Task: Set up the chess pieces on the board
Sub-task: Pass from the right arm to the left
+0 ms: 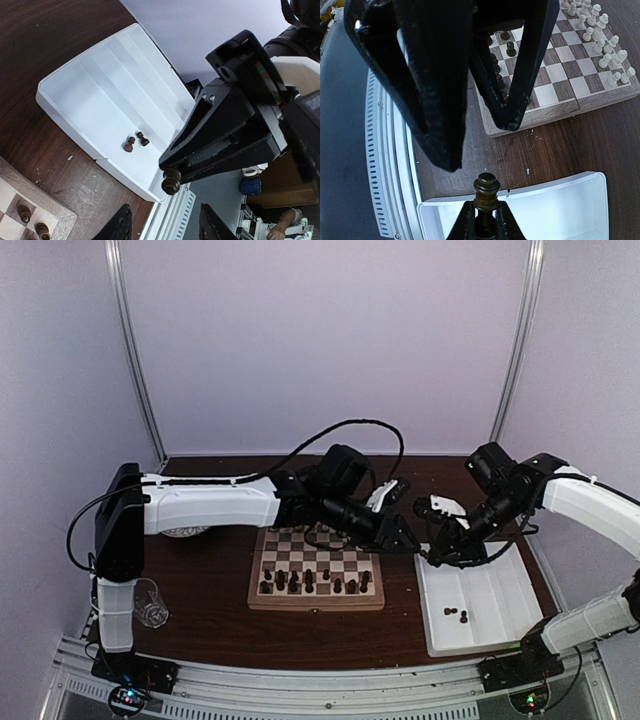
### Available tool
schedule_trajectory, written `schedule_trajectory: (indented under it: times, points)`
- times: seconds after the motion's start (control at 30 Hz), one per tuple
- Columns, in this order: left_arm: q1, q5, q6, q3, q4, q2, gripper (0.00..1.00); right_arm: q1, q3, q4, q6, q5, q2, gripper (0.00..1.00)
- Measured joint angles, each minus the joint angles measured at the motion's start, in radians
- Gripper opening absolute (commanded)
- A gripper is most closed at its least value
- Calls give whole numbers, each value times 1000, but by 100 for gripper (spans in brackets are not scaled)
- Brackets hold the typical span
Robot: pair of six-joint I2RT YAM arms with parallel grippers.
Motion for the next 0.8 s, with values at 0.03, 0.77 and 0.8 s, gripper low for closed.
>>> schedule_trajectory:
  times: [0.03, 0.77, 0.8]
  points:
    - [-1, 6, -5, 3, 6, 2, 45, 2, 0, 1, 3, -2, 0, 11]
    - [-7, 71, -45, 32, 34, 43, 23, 44, 16, 27, 43, -17, 0, 11]
    - [-7, 72, -45, 32, 34, 43, 21, 46, 16, 29, 43, -17, 0, 11]
